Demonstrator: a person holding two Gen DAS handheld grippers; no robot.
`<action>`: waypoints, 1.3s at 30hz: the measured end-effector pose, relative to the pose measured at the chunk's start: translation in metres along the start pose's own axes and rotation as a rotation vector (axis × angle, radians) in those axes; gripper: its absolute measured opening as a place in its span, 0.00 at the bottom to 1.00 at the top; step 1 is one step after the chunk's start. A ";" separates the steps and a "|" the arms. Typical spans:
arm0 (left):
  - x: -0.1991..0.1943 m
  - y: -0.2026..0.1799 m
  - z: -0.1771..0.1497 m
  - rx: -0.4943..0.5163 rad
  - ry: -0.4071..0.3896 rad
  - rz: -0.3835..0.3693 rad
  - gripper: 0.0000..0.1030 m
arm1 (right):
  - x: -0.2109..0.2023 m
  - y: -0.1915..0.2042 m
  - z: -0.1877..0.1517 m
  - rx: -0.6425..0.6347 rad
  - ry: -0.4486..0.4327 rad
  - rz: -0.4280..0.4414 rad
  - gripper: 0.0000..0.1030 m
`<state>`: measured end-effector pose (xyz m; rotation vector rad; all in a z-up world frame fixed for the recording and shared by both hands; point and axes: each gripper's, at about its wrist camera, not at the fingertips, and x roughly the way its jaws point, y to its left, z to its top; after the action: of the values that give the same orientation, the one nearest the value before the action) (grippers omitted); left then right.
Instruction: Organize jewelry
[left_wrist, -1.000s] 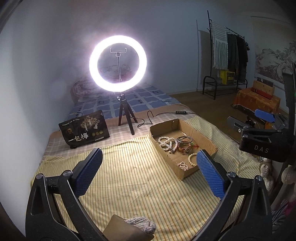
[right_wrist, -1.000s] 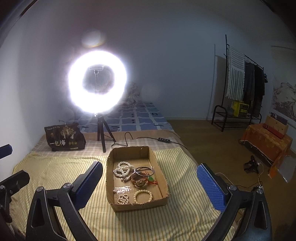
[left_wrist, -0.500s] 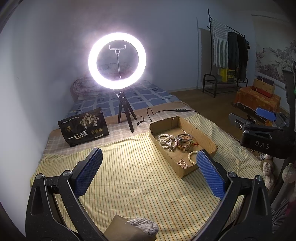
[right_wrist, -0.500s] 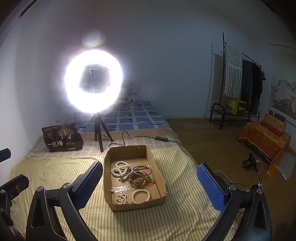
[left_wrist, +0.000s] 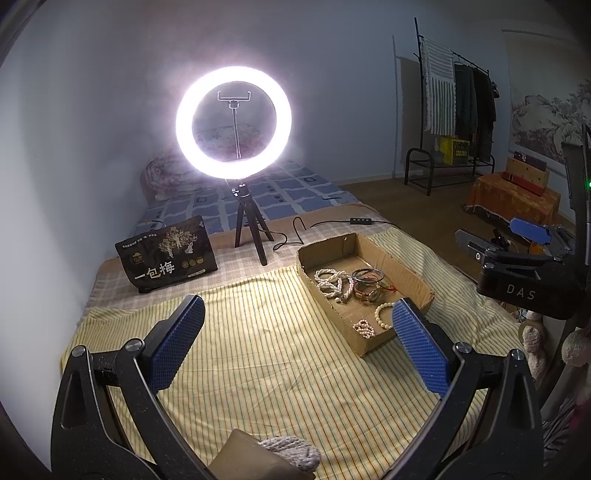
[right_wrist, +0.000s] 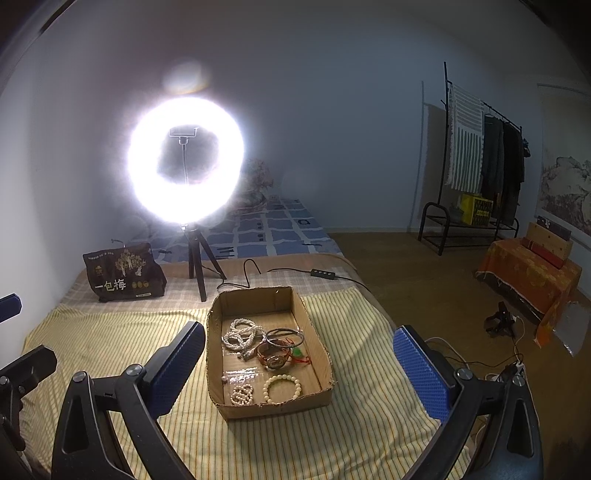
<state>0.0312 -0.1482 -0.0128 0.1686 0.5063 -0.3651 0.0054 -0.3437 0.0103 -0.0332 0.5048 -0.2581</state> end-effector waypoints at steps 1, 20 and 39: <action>0.000 0.001 0.000 -0.001 0.000 0.000 1.00 | 0.000 0.000 0.000 0.001 0.001 0.000 1.00; 0.000 -0.001 0.000 -0.003 0.000 0.002 1.00 | 0.000 0.003 -0.003 -0.002 0.014 0.006 1.00; 0.000 -0.001 0.002 -0.002 -0.003 0.006 1.00 | 0.000 0.003 -0.003 -0.013 0.027 0.018 1.00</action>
<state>0.0311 -0.1498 -0.0114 0.1679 0.5026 -0.3589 0.0047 -0.3407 0.0069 -0.0378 0.5334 -0.2376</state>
